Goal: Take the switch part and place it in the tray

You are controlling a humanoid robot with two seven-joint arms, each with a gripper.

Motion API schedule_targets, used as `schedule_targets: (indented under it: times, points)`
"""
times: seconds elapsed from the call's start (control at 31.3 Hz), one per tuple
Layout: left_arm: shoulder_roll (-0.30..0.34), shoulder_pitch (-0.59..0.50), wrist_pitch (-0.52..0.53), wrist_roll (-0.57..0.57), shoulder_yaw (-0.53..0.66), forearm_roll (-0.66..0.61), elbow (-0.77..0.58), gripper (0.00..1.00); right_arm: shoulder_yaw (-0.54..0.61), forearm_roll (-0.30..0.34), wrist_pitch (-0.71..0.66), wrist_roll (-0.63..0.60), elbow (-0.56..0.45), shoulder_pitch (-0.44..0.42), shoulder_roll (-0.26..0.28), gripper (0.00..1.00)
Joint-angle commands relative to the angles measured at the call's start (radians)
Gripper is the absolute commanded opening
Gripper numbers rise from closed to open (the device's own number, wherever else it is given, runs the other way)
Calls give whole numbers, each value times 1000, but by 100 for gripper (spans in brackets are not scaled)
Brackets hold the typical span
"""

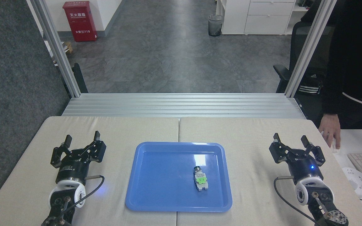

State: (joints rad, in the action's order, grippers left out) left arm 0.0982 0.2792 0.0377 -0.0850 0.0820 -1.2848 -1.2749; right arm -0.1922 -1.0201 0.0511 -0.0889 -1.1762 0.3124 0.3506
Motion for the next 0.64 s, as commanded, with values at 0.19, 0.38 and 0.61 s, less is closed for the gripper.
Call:
schedule_targets:
  times: [0.19, 0.38, 0.61]
  points:
    - [0, 2, -1, 1, -1, -1, 0, 100, 20, 3, 1, 46, -45, -4, 25, 97]
    - [0, 0, -1, 1, -1, -1, 0, 100, 20, 3, 1, 46, -62, -7, 22, 97]
    - [0, 0, -1, 1, -1, -1, 0, 100, 20, 3, 3, 46, -72, -13, 19, 97]
